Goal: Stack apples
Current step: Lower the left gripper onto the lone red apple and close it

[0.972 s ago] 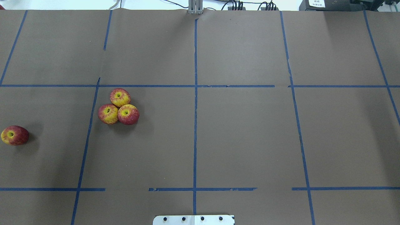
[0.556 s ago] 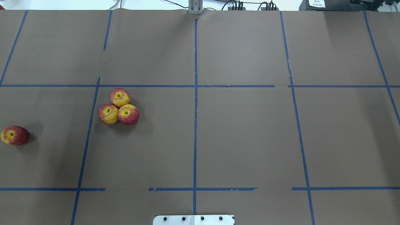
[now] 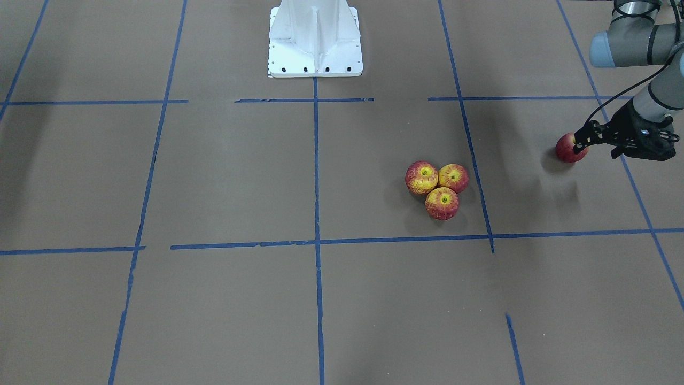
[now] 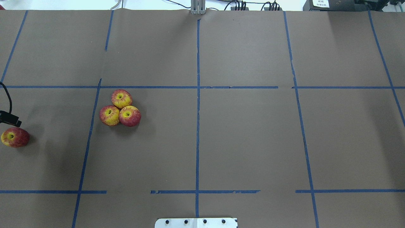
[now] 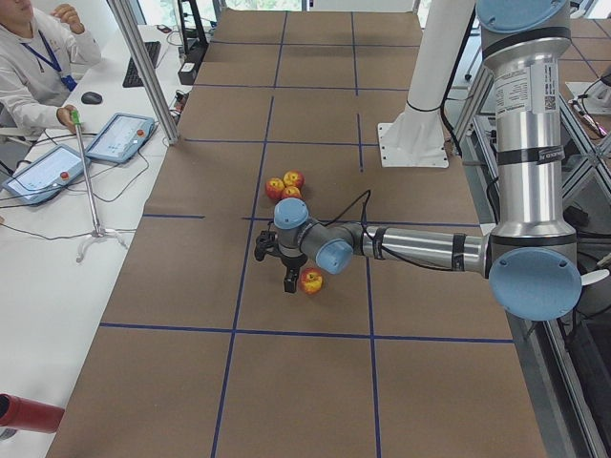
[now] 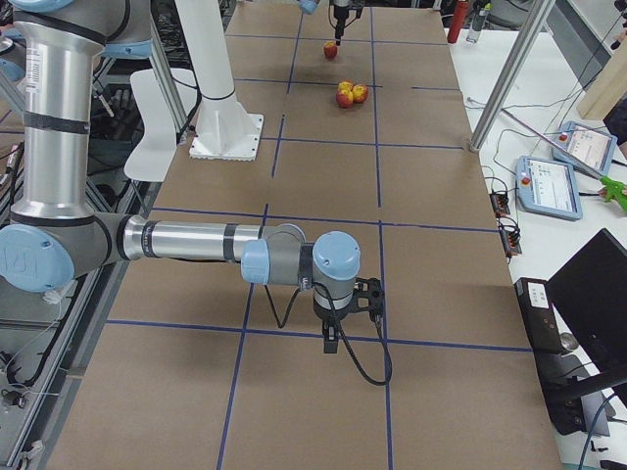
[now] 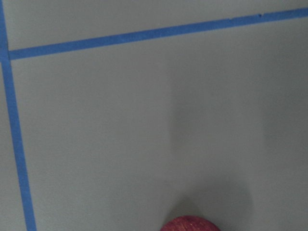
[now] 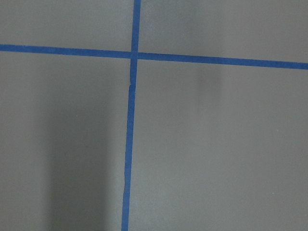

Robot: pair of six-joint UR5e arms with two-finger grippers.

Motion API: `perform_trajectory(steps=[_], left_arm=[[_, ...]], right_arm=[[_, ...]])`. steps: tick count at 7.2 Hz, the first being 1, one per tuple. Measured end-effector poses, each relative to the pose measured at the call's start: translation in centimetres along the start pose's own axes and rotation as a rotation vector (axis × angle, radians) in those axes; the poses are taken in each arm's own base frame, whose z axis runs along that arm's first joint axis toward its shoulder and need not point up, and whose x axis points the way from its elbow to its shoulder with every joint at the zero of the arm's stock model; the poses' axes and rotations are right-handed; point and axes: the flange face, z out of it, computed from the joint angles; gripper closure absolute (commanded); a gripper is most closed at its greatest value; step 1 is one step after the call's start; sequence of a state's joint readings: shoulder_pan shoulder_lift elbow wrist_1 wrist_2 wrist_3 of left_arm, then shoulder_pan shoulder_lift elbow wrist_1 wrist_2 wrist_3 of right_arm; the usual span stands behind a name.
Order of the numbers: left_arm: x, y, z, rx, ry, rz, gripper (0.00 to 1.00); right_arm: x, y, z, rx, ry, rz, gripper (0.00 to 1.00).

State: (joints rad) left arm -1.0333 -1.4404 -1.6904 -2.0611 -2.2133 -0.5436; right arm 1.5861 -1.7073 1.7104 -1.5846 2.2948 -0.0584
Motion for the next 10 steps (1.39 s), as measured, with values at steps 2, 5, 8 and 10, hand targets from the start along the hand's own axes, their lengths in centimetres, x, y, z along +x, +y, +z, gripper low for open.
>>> perform_trajectory(steps=[2, 5, 8, 10], left_arm=[[0.6, 0.3, 1.1, 0.000, -0.031, -0.006, 0.00], [1.3, 0.9, 2.4, -0.022, -0.042, 0.009, 0.02], [1.0, 1.4, 3.5, -0.047, -0.049, 0.007, 0.06], [1.4, 1.9, 4.5, -0.073, -0.049, 0.014, 0.89]], right_arm=[[0.0, 0.0, 0.0, 0.000, 0.000, 0.000, 0.00], [0.0, 0.0, 0.0, 0.000, 0.000, 0.000, 0.00], [0.0, 0.0, 0.0, 0.000, 0.000, 0.000, 0.00], [0.0, 0.0, 0.0, 0.000, 0.000, 0.000, 0.00]])
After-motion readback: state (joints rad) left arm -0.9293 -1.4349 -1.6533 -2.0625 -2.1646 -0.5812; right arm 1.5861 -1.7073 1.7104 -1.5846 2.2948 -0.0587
